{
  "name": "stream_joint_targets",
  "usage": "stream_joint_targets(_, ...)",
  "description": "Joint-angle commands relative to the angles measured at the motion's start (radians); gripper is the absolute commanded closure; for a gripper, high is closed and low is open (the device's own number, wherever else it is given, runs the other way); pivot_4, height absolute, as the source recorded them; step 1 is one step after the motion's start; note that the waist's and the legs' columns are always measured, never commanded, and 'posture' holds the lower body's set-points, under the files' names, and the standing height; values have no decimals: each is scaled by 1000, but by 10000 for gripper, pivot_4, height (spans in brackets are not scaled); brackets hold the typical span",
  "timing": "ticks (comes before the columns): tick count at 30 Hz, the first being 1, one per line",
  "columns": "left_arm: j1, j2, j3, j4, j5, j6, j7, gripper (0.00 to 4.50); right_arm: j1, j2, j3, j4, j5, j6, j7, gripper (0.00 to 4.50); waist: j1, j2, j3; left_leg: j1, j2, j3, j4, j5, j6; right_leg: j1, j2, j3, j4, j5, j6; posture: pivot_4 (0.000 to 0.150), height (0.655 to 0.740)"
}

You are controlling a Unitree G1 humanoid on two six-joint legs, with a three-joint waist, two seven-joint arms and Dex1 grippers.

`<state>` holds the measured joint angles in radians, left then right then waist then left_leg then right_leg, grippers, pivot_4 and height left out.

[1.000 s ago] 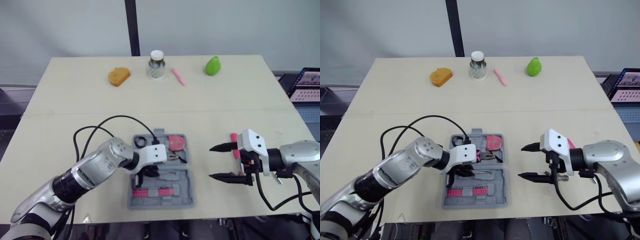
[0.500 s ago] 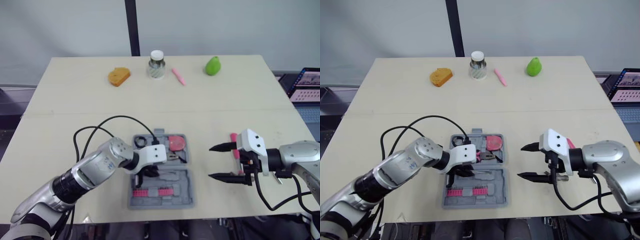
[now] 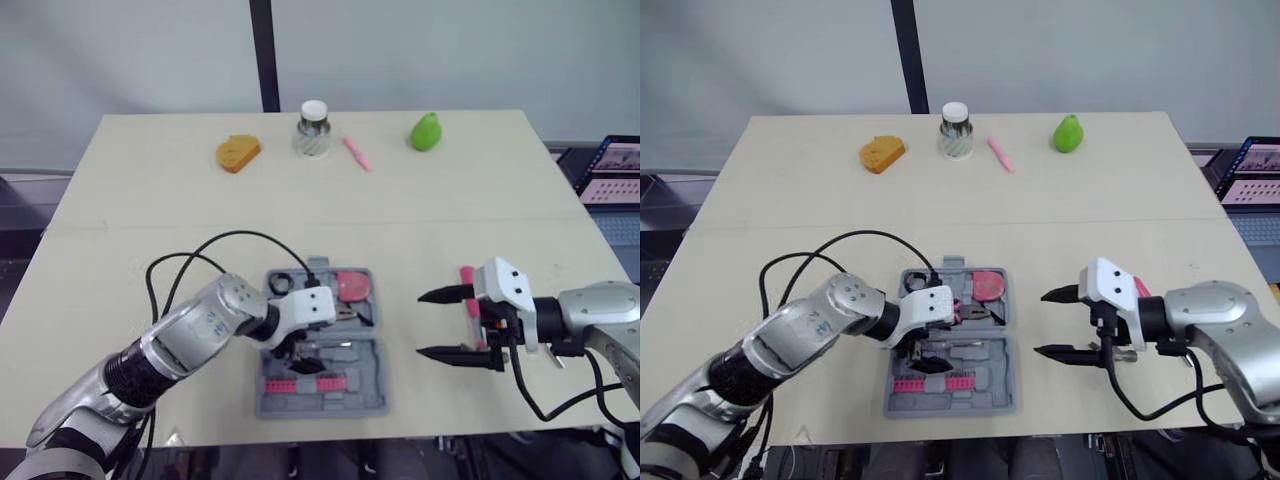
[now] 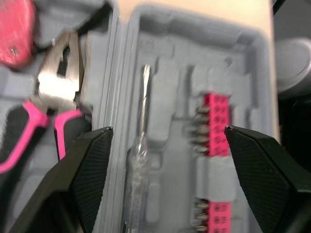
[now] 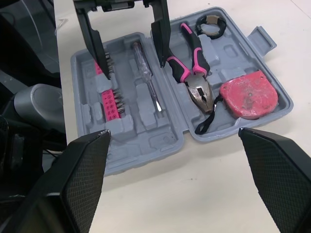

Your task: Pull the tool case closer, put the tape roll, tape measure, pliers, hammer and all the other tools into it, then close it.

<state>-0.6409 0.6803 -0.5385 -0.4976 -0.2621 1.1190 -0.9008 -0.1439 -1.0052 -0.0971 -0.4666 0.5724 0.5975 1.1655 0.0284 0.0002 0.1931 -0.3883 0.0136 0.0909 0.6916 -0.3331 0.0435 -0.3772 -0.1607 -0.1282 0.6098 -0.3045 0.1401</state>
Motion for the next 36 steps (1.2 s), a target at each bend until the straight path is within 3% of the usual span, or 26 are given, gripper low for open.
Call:
stream_joint_targets(1,40,16,115,-32,-44,-97,-21,5201,-12,-8,-60,-32,44,13,-7,0,-1,0,0,0,0,0,0,0,0,0,0,0,0,0,0,1500,7400)
stream_joint_targets(4,114,1,243,8,-84,-226,-27,5201,-25,-3,-78,-27,80,34,-8,0,-2,0,0,0,0,0,0,0,0,0,0,0,0,0,0,1500,7400)
stream_joint_targets(7,199,-23,340,76,-111,-365,-37,13198,-41,-8,-87,-17,101,48,-3,0,-2,0,0,0,0,0,0,0,0,0,0,0,0,0,0,1500,7400)
stream_joint_targets(13,334,-56,379,163,-145,-504,-89,42070,-72,-14,-76,4,100,47,4,0,-1,0,0,0,-1,0,1,-1,1,1,-2,-1,0,0,0,1500,7400)
stream_joint_targets(14,350,-60,375,177,-143,-523,-93,44300,-79,-14,-74,5,100,49,4,0,-2,0,0,0,-1,0,1,-1,1,1,-2,0,0,0,0,1500,7400)
stream_joint_targets(23,416,-73,310,269,-64,-652,-98,44300,-96,-19,-69,13,90,47,8,0,-3,0,0,0,-1,0,1,-1,1,1,-2,-1,0,0,0,1500,7400)
stream_joint_targets(36,424,-96,280,341,3,-702,-81,44300,-76,-33,-76,8,89,43,16,0,-3,0,0,0,-1,0,1,-1,1,1,-2,-1,0,0,0,1500,7400)
